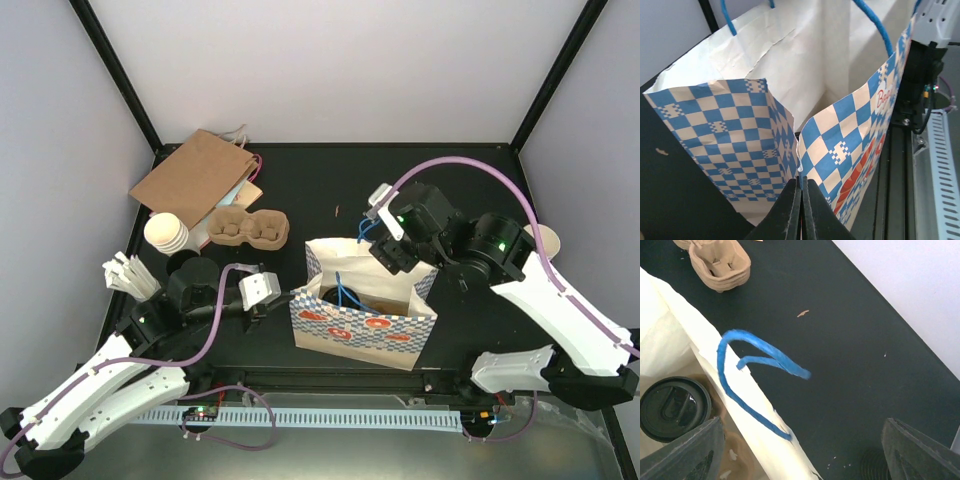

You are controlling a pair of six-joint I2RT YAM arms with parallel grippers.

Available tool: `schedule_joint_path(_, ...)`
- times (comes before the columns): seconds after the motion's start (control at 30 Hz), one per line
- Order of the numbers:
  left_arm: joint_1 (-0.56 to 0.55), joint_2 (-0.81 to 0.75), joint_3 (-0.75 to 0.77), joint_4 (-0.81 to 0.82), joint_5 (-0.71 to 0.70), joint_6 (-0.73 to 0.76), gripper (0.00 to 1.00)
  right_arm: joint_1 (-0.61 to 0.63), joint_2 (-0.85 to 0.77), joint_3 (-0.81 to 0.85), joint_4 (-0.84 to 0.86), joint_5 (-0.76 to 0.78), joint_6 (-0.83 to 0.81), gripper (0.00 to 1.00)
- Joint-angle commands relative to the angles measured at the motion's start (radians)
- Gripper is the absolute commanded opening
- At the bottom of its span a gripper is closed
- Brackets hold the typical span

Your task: Pack the takeout coffee

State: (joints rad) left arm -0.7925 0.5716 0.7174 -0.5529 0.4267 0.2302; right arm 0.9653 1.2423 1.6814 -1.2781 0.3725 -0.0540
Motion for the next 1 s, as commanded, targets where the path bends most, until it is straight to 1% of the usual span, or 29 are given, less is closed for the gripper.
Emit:
schedule_joint_path(0.0,-0.002,0.004,0.023,-0.005,-0.09,-0.017,0.01,-0.015,-0.058,-0.028,0.043,0.043,0.047,0.87)
schedule_joint_path(0.07,-0.002,0.008,0.019,-0.005,-0.12,-0.018,0.02,-0.033,-0.076,-0.037,0.052,0.067,0.064,0.85)
schedule_joint_path(0.13,-0.003,0.013,0.015,-0.001,-0.148,-0.019,0.02,-0.065,-0.086,-0.043,0.058,0.115,0.09,0.79)
schedule_joint_path(0.2,-0.002,0.018,0.011,0.009,-0.172,-0.017,0.02,-0.11,-0.092,-0.053,0.064,0.166,0.117,0.75)
schedule_joint_path(0.33,-0.002,0.022,0.001,0.047,-0.229,-0.019,0.02,-0.209,-0.035,-0.078,0.019,0.226,0.198,0.71)
schedule_joint_path(0.4,-0.001,0.027,-0.007,0.074,-0.27,-0.02,0.02,-0.224,-0.005,-0.104,0.001,0.241,0.238,0.69)
schedule_joint_path(0.53,0.006,0.048,-0.029,0.137,-0.333,-0.011,0.02,-0.226,0.014,-0.153,0.011,0.148,0.273,0.68)
schedule_joint_path(0.73,0.026,0.114,-0.057,0.266,-0.346,0.001,0.02,-0.225,-0.009,-0.225,0.017,0.018,0.273,0.68)
schedule_joint_path(0.83,0.049,0.166,-0.035,0.318,-0.347,0.009,0.02,-0.225,-0.05,-0.249,0.04,-0.026,0.283,0.68)
schedule_joint_path(0.97,0.076,0.235,0.013,0.378,-0.297,0.011,0.02,-0.225,-0.065,-0.257,0.025,-0.04,0.288,0.68)
